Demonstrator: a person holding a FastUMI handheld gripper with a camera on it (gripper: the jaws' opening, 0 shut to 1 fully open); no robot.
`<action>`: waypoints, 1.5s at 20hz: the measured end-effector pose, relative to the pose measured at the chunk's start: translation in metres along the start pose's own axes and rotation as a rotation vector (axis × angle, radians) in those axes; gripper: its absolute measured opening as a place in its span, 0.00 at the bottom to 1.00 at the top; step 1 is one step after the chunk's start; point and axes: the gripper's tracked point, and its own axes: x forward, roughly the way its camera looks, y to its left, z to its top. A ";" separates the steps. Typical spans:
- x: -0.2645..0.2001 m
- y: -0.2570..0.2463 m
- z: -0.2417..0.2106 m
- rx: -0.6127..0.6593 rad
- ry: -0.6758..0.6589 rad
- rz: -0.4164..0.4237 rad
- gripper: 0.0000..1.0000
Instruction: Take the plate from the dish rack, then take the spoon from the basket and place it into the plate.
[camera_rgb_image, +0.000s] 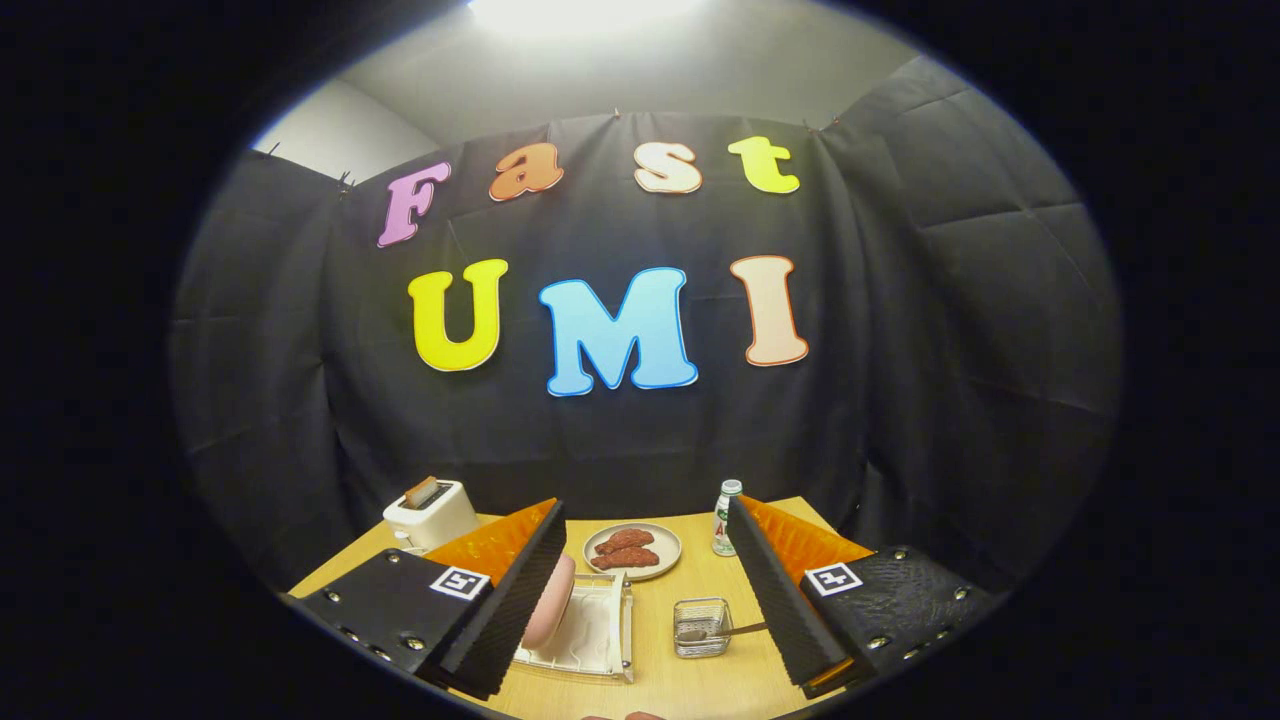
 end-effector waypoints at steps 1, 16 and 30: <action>0.004 0.004 0.001 0.002 0.003 0.020 0.99; 0.081 0.071 -0.056 -0.023 0.499 0.117 0.99; 0.135 0.090 -0.145 -0.167 1.007 0.038 0.76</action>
